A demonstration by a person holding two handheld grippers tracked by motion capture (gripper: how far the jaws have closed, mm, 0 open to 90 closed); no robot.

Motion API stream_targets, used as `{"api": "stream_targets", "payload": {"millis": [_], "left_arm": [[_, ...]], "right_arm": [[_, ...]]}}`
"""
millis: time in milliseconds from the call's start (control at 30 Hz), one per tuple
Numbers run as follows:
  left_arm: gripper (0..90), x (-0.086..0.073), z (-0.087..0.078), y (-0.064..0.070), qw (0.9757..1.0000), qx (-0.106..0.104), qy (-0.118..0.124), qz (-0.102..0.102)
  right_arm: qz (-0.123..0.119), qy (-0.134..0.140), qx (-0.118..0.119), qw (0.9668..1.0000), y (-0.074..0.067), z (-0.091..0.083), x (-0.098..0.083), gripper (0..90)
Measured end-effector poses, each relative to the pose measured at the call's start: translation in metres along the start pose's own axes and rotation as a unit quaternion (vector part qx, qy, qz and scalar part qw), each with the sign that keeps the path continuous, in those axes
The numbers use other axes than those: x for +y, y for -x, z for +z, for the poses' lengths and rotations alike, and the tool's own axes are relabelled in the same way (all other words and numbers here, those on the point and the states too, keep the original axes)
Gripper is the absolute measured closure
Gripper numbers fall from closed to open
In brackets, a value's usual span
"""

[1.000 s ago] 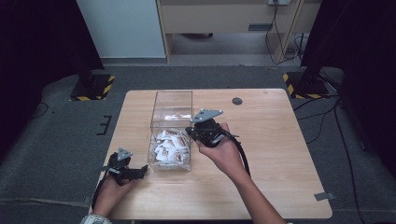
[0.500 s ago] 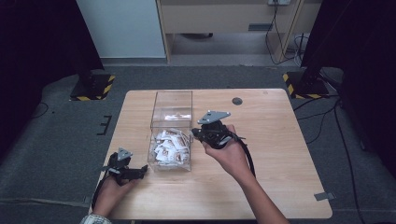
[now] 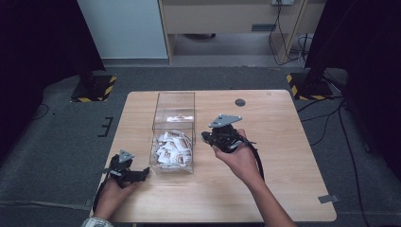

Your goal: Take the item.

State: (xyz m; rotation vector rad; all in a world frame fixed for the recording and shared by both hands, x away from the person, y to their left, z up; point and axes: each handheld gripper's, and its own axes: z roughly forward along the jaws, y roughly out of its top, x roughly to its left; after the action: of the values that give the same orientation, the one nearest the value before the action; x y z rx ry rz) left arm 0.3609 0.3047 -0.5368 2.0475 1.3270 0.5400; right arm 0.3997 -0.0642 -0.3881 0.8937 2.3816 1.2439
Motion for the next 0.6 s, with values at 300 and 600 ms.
{"api": "stream_targets", "payload": {"millis": [300,600], "left_arm": [[0.0,0.0,0.0,0.0,1.0,0.0,0.0,0.0],[0.0,0.0,0.0,0.0,1.0,0.0,0.0,0.0]], "right_arm": [[0.009,-0.005,-0.012,0.9999,0.011,-0.004,-0.009,90.0],[0.017,-0.01,-0.024,0.9995,0.022,-0.008,-0.017,90.0]]}}
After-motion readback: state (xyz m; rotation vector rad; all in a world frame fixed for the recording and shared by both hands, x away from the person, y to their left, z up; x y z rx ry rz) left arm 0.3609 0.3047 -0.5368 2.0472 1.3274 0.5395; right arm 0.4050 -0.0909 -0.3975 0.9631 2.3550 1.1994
